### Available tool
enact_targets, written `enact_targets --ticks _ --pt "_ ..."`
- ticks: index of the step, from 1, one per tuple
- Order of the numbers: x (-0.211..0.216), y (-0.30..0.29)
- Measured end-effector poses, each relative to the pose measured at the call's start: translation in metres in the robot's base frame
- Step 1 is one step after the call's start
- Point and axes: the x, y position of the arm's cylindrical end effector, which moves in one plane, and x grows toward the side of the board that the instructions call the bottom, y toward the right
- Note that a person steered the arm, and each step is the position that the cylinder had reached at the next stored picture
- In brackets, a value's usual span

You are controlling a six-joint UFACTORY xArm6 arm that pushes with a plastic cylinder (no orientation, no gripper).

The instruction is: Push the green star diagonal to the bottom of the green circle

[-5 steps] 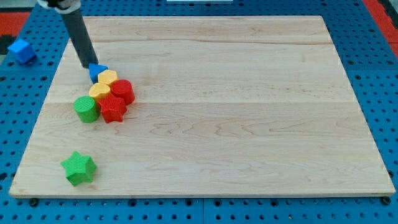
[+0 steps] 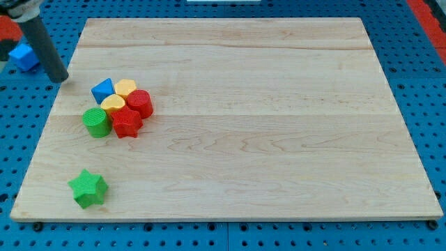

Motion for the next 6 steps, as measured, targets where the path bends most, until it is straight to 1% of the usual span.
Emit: enact_targets --ticks 1,2,4,5,6 --pt "0.092 0.000" --pt "0.134 0.036" --pt "0.137 0.145" --pt "0.178 0.165" --pt "0.234 0.152"
